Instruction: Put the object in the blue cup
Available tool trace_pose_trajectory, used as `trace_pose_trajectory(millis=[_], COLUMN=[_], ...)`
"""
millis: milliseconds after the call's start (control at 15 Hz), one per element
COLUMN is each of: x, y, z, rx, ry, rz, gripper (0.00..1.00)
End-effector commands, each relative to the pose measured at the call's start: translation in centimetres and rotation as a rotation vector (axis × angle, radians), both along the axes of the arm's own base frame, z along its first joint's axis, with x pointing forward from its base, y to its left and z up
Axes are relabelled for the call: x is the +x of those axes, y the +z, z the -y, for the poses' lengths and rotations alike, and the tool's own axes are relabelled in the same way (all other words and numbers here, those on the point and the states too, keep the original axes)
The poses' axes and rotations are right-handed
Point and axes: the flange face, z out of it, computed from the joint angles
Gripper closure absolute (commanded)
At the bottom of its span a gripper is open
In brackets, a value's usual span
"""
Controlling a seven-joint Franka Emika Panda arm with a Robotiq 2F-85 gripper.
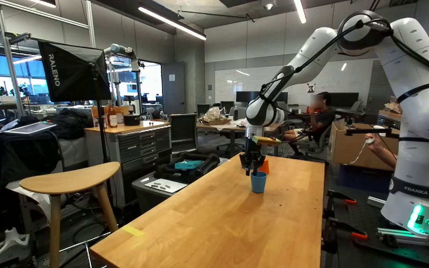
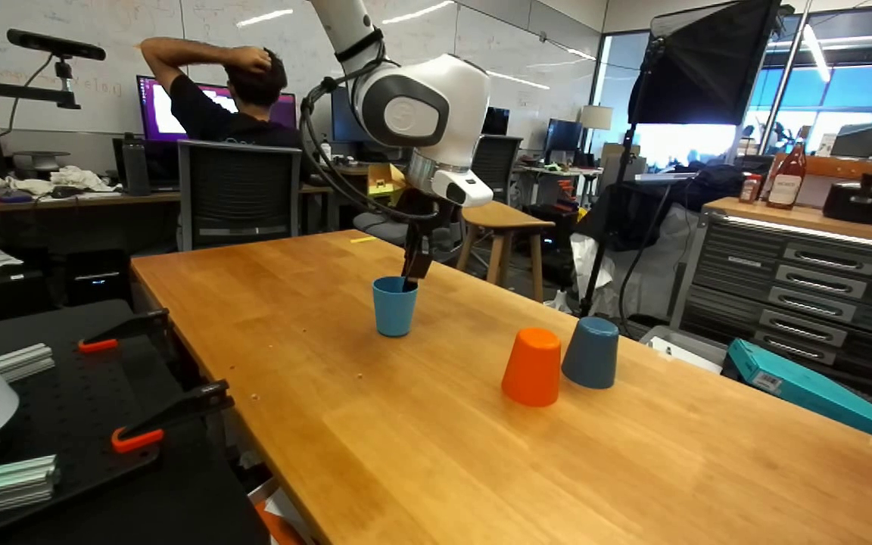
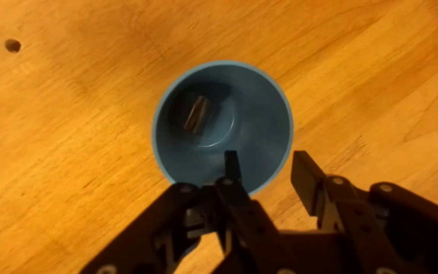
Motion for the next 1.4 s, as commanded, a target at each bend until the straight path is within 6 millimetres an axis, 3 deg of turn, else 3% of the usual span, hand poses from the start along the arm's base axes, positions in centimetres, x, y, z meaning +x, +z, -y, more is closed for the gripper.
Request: trace_pose_trajectory(millis=[0,67,267,333,467,600,667,733,867,1133,1333], x=[0.9,0.6,-0.3,-0.8,-1.4,-1.8,-2.0,-2.3,-2.9,-4.6,-5.6], y=[2.1,2.6,6.1,7.3,9.3,10.8,11.5,12.2,14.0,17.9,20.4], z=[1.1,1.0,1.6,1.9,2.2,2.6,2.7,2.7,2.8,2.7,2.8], rx=[0.018,0.023,0.016,0.006,-0.008,-0.012,-0.015,-0.017,-0.048,-0.178,-0.237], ry=[0.011,0.016,0.073,0.099,0.132,0.147,0.156,0.158,0.200,0.382,0.476], rz=[0.006,0.005,0.009,0.005,0.005,-0.002,-0.012,-0.018,-0.019,-0.054,-0.042], gripper=[0.89,0.96,0.98,0.70,0.63,0.47,0.69,0.35,0.29,0.00,0.00])
